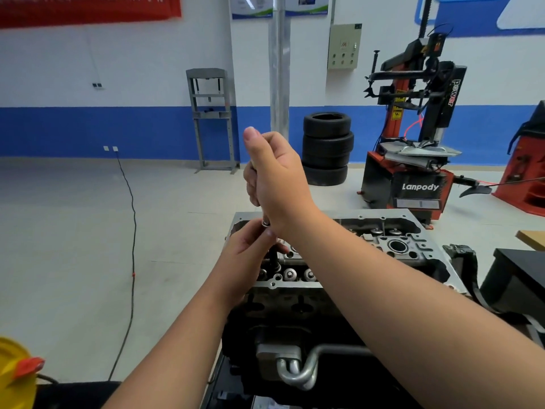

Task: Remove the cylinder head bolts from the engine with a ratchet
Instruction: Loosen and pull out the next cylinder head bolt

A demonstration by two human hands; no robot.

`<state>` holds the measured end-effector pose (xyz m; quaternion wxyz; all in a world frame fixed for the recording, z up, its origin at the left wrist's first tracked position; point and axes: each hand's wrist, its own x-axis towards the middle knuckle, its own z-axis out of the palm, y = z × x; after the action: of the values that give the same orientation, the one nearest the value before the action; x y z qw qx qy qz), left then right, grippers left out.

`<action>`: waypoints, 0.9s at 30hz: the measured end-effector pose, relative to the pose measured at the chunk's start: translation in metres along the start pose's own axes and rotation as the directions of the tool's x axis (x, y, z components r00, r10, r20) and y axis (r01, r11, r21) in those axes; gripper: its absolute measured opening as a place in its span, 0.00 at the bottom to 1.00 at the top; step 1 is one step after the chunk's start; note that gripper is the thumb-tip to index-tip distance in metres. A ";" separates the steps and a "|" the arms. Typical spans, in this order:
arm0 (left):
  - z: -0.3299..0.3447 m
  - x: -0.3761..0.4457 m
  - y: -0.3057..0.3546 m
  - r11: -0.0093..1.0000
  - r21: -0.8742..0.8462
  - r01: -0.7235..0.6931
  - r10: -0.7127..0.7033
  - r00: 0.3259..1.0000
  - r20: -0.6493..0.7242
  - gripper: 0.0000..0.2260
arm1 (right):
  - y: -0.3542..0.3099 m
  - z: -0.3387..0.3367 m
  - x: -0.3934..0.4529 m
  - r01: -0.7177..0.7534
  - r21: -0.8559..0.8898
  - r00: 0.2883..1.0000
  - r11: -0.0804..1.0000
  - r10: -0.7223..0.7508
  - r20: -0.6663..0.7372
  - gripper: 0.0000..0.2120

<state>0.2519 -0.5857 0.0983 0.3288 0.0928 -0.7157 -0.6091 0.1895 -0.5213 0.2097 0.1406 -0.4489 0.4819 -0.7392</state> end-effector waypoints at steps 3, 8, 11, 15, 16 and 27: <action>-0.002 0.001 0.001 0.998 -0.065 0.004 -0.004 1.000 -0.004 0.13 | -0.003 -0.001 0.004 0.027 -0.110 0.994 0.994 -0.038 -0.098 0.15; 0.003 0.002 0.001 0.998 -0.033 -0.054 0.049 0.991 -0.128 0.08 | -0.006 -0.006 0.005 -0.160 0.036 0.987 0.986 0.160 0.005 0.26; 0.003 0.006 -0.001 0.999 -0.032 -0.029 0.025 0.991 -0.135 0.08 | 0.001 -0.007 0.000 -0.138 0.113 0.990 0.984 0.134 0.041 0.25; 0.004 0.007 -0.001 0.999 -0.014 -0.043 0.042 0.996 -0.082 0.04 | 0.004 -0.010 -0.003 0.018 -0.001 1.000 1.000 -0.018 -0.010 0.17; 0.004 0.006 -0.001 0.999 -0.013 -0.040 0.039 0.997 -0.072 0.08 | 0.003 -0.010 -0.002 0.020 -0.031 0.999 0.999 -0.021 -0.031 0.17; 0.009 0.003 0.002 0.999 0.030 -0.043 0.047 0.989 -0.138 0.13 | -0.003 -0.011 -0.002 -0.104 0.042 0.993 0.994 0.101 0.053 0.21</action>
<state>0.2450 -0.5795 0.1012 0.3902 0.1233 -0.7012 -0.5839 0.1823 -0.5119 0.2091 0.2005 -0.4389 0.4840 -0.7300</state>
